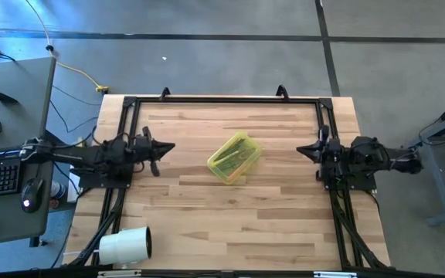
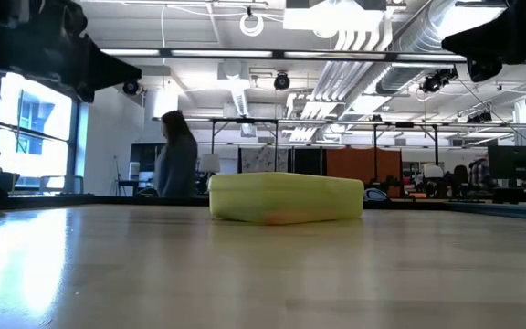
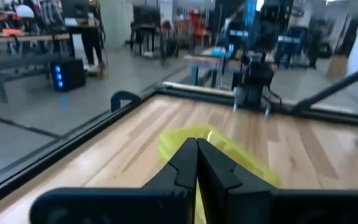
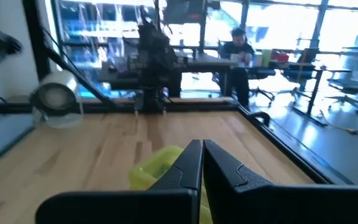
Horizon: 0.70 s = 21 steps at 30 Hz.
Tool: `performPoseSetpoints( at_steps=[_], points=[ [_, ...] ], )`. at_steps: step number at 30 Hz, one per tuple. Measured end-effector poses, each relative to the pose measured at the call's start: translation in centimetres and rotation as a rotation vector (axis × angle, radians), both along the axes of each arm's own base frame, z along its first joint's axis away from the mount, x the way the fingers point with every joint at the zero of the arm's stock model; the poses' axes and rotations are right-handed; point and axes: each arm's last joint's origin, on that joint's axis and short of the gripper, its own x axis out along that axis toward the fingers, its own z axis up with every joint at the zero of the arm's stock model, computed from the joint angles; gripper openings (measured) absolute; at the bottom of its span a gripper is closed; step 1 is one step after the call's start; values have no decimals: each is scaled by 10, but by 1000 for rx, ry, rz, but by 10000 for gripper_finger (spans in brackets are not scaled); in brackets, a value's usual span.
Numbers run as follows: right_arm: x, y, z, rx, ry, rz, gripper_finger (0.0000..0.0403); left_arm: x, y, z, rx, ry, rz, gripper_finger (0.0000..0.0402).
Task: Pick & place school supplies into a supply box
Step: Return to Home Position
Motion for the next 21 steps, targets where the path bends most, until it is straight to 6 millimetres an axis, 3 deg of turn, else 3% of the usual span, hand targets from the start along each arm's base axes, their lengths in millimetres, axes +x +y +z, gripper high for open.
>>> performPoseSetpoints(
  at_steps=[9,16,21],
  points=[
    [13,2,-26,-44,-8,48,0,-9,0,-21,39,-25,-34,37],
    [12,5,-25,-49,-23,143,0,-13,4,-22,68,-11,104,50],
    [12,6,-24,-56,-28,166,0,-12,2,-26,88,35,32,55]
  ],
)
